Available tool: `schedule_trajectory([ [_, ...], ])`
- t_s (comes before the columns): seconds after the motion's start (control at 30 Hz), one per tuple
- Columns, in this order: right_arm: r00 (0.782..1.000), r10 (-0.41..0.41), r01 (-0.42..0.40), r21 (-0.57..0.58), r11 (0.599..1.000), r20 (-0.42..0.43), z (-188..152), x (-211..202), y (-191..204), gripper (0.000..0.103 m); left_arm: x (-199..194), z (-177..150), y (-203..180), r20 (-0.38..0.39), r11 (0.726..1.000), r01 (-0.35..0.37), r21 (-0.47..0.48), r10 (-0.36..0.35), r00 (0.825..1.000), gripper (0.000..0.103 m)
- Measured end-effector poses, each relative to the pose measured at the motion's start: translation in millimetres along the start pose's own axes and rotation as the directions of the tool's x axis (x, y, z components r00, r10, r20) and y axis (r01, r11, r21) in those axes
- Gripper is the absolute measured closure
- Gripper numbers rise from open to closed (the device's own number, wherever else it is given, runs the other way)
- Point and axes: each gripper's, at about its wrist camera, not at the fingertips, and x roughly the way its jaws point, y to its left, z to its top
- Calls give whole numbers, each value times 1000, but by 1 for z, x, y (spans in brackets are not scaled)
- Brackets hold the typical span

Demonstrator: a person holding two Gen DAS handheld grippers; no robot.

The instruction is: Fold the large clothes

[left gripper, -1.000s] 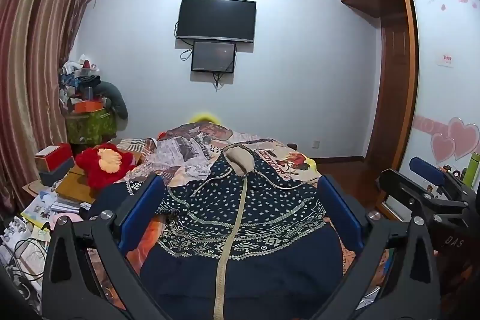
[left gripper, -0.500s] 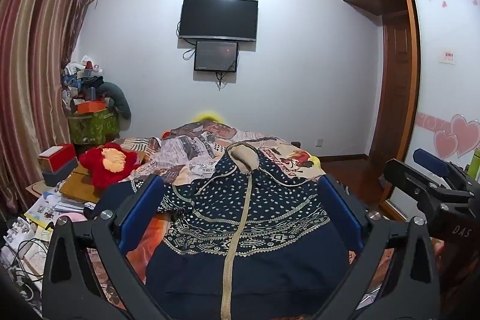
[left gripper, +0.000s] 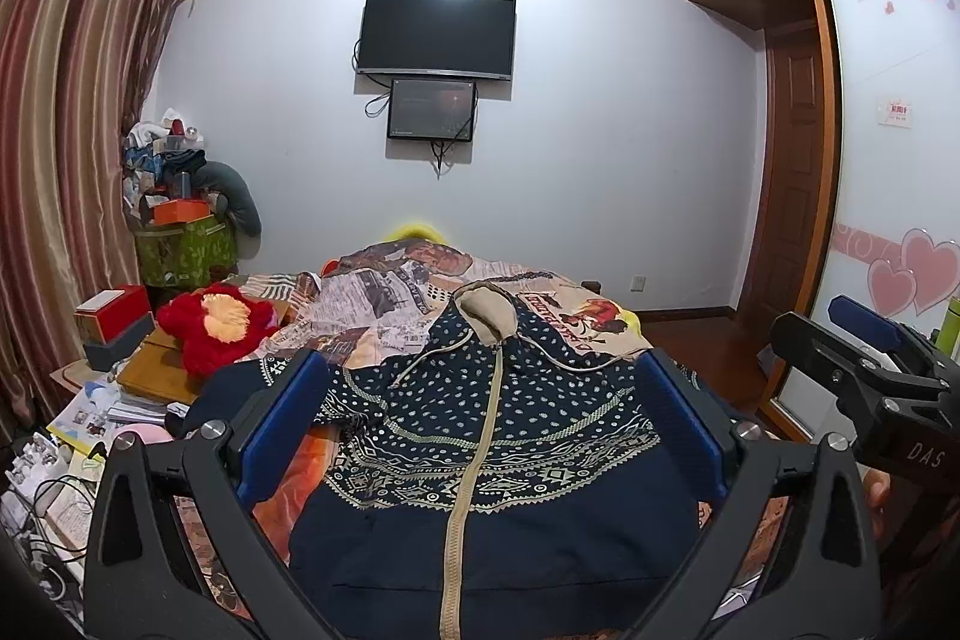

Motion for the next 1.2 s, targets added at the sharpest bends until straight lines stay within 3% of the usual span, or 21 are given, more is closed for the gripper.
schedule_trajectory([
  [1.2, 1000, -4, 4, 3, 1000, -2, 1, 0, -1, 0, 0, 3, 1, 1, 1000, 4, 0, -4, 1000, 0],
])
